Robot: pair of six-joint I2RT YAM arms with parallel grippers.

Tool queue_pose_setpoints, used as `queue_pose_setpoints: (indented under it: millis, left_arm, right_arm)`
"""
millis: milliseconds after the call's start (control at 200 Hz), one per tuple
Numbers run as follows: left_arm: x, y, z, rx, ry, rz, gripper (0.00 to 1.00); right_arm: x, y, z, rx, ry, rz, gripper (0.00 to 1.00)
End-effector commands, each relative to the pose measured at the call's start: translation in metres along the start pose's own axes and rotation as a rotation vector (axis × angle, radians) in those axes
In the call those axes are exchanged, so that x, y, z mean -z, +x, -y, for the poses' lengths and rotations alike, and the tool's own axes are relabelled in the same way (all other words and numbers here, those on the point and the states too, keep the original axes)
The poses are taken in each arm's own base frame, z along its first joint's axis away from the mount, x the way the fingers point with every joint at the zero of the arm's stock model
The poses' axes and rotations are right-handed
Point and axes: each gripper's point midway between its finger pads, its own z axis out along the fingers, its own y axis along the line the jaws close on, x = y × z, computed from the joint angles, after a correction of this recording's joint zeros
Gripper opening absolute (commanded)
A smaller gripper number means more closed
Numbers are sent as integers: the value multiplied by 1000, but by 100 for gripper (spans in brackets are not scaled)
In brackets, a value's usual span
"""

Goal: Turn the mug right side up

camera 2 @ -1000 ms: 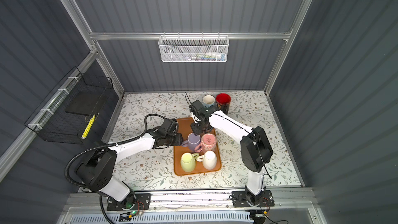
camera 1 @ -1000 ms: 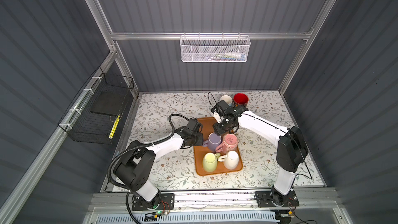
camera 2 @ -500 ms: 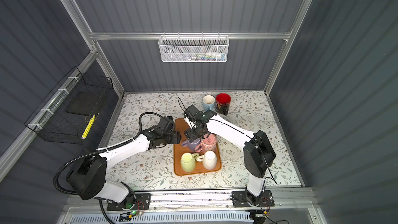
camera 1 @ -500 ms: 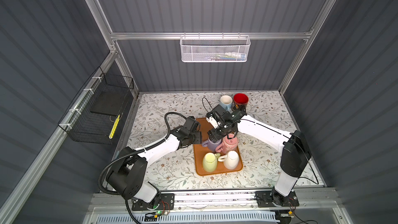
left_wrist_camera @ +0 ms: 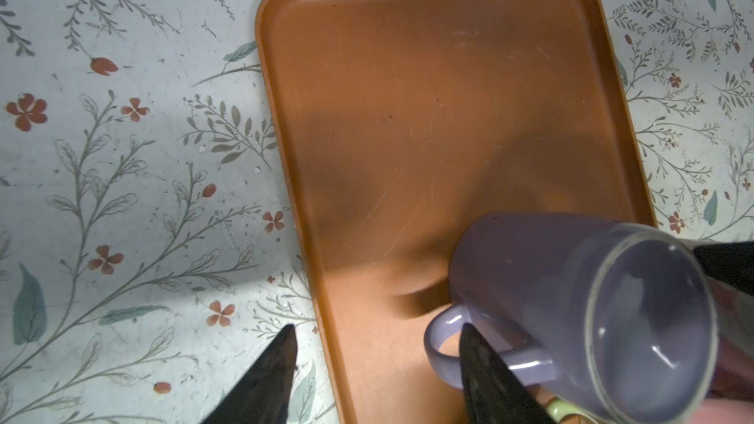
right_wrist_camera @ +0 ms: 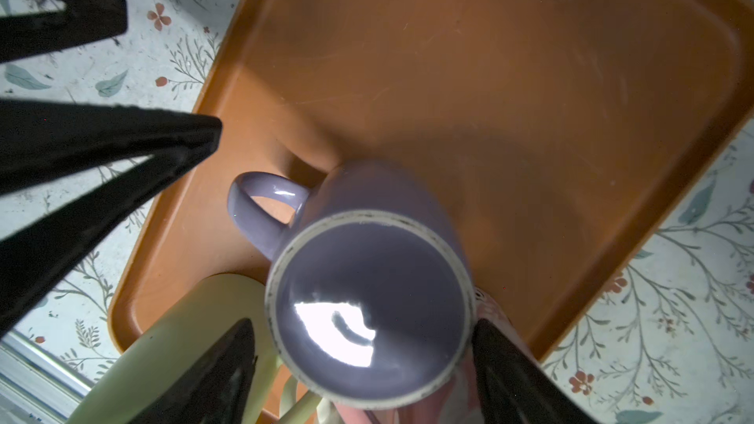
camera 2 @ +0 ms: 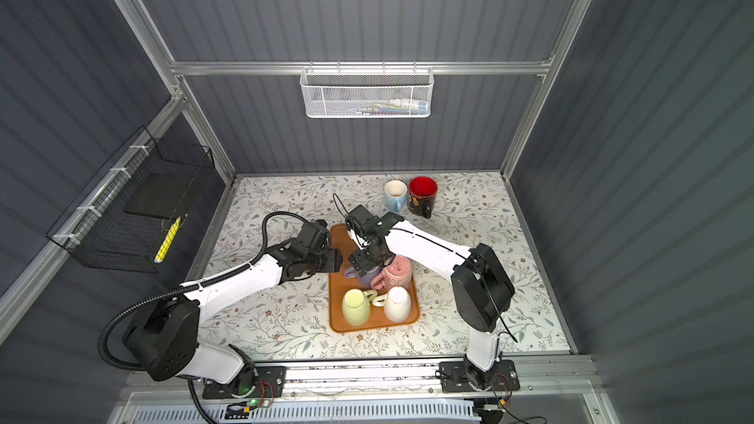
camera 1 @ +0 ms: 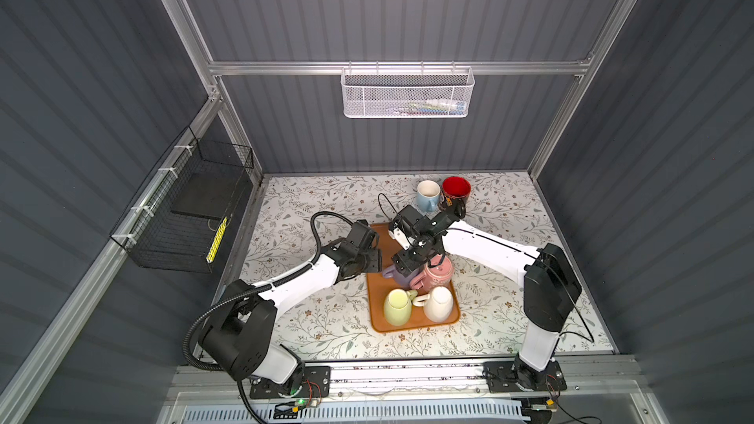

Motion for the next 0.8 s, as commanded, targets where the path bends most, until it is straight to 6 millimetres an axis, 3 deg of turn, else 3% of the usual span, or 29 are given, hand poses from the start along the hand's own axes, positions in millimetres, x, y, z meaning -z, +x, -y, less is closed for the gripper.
queue_pose_setpoints:
  millis: [0, 445, 796]
  left_arm:
    - [7, -2, -1, -26, -15, 8, 64]
    - [13, -5, -7, -41, -50, 23, 65]
    - [13, 3, -18, -51, -91, 11, 65]
  right_arm:
    - [-4, 1, 0, 17, 12, -26, 83]
    - [-15, -16, -4, 34, -2, -17, 80]
    - [-17, -38, -6, 46, -9, 10, 80]
